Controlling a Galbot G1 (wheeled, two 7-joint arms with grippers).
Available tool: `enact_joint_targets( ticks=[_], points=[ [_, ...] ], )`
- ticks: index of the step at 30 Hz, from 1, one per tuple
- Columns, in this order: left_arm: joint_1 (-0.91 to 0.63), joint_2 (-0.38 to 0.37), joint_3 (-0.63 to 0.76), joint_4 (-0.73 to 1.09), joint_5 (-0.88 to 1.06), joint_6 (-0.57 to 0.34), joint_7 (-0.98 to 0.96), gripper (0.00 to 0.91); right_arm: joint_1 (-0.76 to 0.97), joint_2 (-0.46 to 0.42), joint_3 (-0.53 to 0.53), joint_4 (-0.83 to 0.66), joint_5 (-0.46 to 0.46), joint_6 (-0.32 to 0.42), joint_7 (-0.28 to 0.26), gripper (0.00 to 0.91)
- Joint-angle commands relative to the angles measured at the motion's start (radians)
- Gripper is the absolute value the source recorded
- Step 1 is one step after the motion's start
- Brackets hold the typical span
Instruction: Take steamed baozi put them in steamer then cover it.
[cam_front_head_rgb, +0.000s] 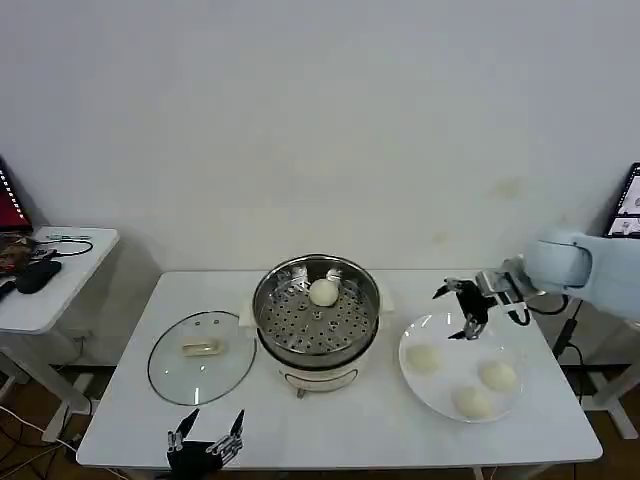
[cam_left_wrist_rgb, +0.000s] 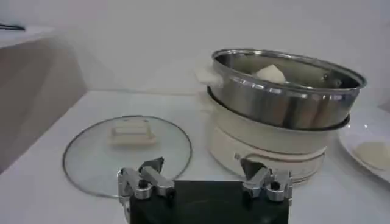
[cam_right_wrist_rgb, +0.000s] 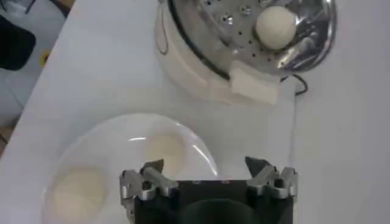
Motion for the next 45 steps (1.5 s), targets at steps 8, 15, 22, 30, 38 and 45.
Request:
enact_joint_targets(
  ticks=[8, 15, 22, 30, 38, 45],
  points=[
    [0.0, -0.001, -0.006, -0.008, -0.001, 0.002, -0.002, 0.907, -0.188, 0.073, 0.08, -0.13, -0.006, -0.004, -0.018, 0.907],
    [-0.005, 0.001, -0.007, -0.007, -0.001, 0.002, -0.001, 0.907, -0.235, 0.108, 0.104, -0.186, -0.053, 0.017, -0.043, 0.907],
    [-0.008, 0.003, -0.011, -0.002, -0.007, 0.001, 0.002, 0.907, -0.292, 0.128, 0.126, -0.215, -0.058, 0.016, -0.052, 0.907],
    [-0.007, 0.008, -0.015, -0.004, -0.008, 0.002, 0.002, 0.907, -0.346, 0.141, 0.153, -0.254, -0.072, 0.018, -0.054, 0.907],
    [-0.002, 0.007, -0.02, -0.009, -0.008, 0.003, 0.001, 0.907, -0.392, 0.158, 0.188, -0.291, -0.076, 0.018, -0.053, 0.907],
    [0.002, 0.006, -0.023, -0.012, -0.008, 0.003, 0.002, 0.907, -0.423, 0.172, 0.221, -0.316, -0.067, 0.01, -0.038, 0.867]
  ],
)
